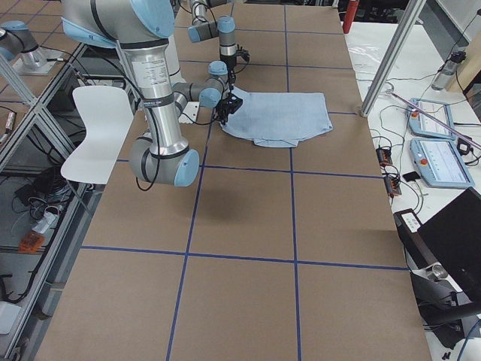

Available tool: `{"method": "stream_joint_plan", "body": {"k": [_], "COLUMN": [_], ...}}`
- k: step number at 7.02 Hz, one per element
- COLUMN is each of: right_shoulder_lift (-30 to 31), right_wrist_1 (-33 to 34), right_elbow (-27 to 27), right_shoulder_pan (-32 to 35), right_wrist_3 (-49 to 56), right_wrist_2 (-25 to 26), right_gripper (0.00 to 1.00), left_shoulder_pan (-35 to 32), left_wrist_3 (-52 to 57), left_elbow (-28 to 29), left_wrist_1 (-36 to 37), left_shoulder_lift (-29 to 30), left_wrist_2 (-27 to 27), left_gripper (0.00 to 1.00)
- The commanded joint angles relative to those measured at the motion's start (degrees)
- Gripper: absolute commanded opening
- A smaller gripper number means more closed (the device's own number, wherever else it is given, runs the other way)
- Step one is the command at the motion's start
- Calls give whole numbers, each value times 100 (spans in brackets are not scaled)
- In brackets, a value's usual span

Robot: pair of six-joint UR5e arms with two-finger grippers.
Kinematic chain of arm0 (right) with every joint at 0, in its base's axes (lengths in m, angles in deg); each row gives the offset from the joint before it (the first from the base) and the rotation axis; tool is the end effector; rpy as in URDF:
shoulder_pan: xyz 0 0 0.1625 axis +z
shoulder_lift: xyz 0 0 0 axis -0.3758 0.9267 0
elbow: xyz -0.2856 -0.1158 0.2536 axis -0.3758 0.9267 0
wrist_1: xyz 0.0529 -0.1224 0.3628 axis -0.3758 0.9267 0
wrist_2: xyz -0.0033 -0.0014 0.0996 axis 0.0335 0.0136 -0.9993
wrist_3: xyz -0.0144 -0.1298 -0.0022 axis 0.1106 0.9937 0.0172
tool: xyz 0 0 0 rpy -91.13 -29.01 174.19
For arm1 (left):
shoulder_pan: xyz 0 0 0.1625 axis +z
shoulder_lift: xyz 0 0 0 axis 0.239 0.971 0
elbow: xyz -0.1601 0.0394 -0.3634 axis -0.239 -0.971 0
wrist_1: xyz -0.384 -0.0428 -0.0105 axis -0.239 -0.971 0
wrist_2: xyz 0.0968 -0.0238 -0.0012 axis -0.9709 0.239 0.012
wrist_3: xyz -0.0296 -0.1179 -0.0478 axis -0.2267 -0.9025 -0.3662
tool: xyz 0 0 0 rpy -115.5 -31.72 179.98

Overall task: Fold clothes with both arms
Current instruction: 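Lift the near edge with both grippers and fold it away from the robot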

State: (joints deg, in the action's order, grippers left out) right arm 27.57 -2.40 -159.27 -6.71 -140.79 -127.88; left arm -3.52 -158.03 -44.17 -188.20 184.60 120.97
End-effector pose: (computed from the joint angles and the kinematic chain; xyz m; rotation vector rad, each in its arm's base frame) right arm -0.5400 -0.2644 0.3081 -0.1901 -0.8065 0.5149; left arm 0.5418 -0.2863 0.2304 -0.1023 1.0166 -0.3791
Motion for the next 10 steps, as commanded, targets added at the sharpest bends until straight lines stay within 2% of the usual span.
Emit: {"method": "stream_joint_plan", "body": {"k": [1, 2, 4, 6, 7, 8, 10], "right_shoulder_lift": [65, 162, 215, 433, 470, 462, 374], "right_wrist_1": [12, -14, -23, -23, -23, -23, -23], "right_elbow": [-397, -661, -1127, -1820, -2076, -2122, -1835], "right_shoulder_pan": [62, 97, 89, 107, 141, 272, 483], "right_wrist_3": [35, 35, 27, 9, 9, 9, 96], "right_wrist_2": [-137, -268, -356, -1093, -1583, -2118, -2142], "right_gripper": [0, 0, 0, 0, 0, 0, 0], "left_shoulder_pan": [-23, -14, 65, 196, 380, 460, 382], "left_wrist_3": [0, 0, -17, -44, -70, -79, 8], "left_elbow": [-26, -270, -1103, -1955, -2369, -2686, -2620], "left_wrist_1": [9, 87, 874, 1919, 2325, 2677, 2664], "left_shoulder_lift": [-9, -35, -44, -27, -27, -18, 43], "left_wrist_2": [17, 18, 271, 797, 852, 896, 871], "left_gripper": [0, 0, 0, 0, 0, 0, 0]}}
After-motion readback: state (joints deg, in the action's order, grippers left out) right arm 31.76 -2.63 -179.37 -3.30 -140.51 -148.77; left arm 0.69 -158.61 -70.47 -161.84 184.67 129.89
